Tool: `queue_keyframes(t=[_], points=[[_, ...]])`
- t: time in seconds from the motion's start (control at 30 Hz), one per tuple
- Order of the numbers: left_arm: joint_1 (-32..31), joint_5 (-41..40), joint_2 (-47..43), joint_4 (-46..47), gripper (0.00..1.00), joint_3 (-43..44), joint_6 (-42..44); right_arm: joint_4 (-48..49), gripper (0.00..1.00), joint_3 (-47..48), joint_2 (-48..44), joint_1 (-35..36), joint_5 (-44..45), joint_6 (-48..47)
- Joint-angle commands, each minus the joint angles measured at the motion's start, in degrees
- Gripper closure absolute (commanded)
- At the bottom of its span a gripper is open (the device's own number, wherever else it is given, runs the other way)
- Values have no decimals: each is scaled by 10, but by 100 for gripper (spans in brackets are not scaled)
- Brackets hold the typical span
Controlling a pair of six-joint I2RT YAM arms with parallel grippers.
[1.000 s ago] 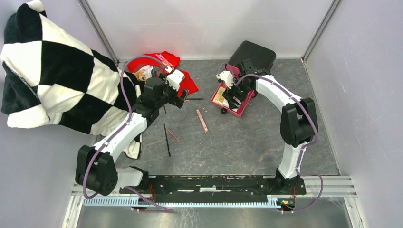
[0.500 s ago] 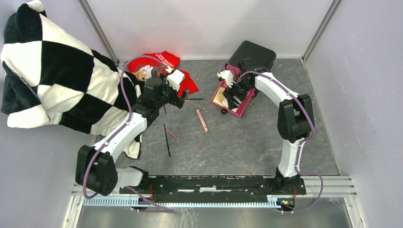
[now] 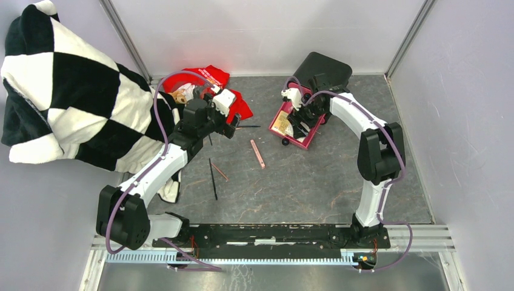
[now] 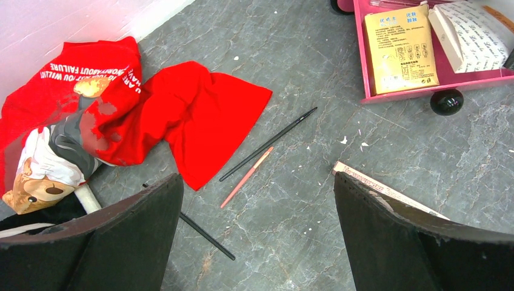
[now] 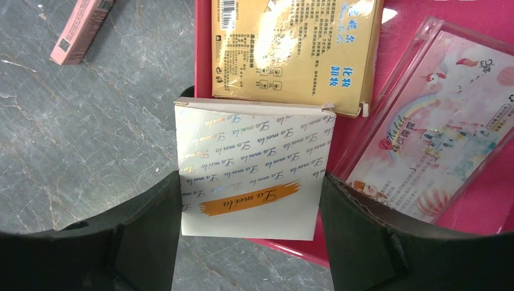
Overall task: Organize the makeup
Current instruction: Place the makeup in the drawer.
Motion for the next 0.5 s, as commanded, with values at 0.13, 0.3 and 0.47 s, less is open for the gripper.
queue_keyframes(t=[0.13,0.3,0.47], points=[[3,7,-8,23,0,13,-15,-2,53,-15,-33,-4,-53,1],[3,8,-7,22,0,13,-15,4,53,-34,-38,-4,-55,0],[3,9,-8,22,0,13,-15,15,53,-47,-31,-4,-46,4]])
